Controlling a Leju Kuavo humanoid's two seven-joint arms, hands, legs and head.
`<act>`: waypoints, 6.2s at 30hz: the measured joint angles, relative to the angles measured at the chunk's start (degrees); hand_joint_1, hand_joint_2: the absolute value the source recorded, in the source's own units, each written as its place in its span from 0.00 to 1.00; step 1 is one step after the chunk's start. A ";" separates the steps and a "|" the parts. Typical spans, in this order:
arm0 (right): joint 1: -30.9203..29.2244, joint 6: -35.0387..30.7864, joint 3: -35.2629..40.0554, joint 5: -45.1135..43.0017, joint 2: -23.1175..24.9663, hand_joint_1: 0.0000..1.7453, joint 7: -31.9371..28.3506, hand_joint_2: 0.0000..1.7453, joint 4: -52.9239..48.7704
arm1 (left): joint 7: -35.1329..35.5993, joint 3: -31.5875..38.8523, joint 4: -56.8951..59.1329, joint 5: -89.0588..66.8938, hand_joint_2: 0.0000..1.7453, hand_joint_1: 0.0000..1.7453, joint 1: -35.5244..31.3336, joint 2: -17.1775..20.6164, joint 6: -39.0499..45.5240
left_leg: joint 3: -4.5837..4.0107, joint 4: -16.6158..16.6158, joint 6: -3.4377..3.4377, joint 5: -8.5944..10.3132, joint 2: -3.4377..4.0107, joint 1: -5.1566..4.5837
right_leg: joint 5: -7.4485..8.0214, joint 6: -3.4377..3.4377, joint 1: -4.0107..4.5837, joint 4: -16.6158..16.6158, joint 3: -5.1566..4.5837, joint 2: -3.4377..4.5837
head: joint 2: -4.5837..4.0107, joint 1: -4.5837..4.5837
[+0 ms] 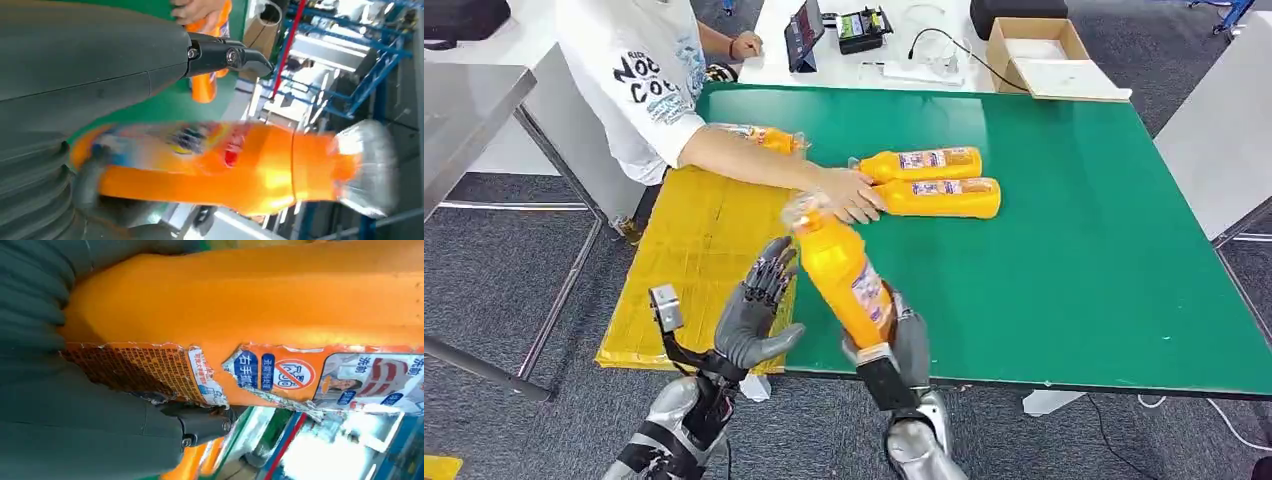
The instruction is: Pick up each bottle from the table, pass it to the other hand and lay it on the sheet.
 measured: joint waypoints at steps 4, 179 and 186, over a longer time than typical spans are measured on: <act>-2.00 -3.95 4.60 2.09 2.03 1.00 -0.07 1.00 7.02 | 0.63 -0.68 2.38 0.98 1.00 0.00 -1.37 0.35 -0.30 | 0.00 0.00 -0.02 0.02 0.00 0.03 | 0.00 -0.01 0.02 0.01 0.00 0.00 | 0.00 0.02; -3.97 11.83 2.23 5.96 -6.68 0.00 11.80 1.00 -12.12 | -15.72 22.32 13.68 -31.02 1.00 0.00 -15.38 3.28 56.48 | 0.06 -0.01 -0.08 0.06 -0.02 -0.02 | 0.02 0.00 -0.03 -0.01 0.10 0.01 | 0.00 0.04; -3.14 15.99 -0.97 15.21 -14.62 0.00 19.59 1.00 -10.87 | -15.72 21.38 -0.76 -26.43 1.00 0.00 -4.66 2.97 56.19 | 0.04 0.00 -0.04 0.00 -0.02 -0.05 | 0.01 0.01 -0.05 -0.04 0.07 0.01 | 0.00 0.02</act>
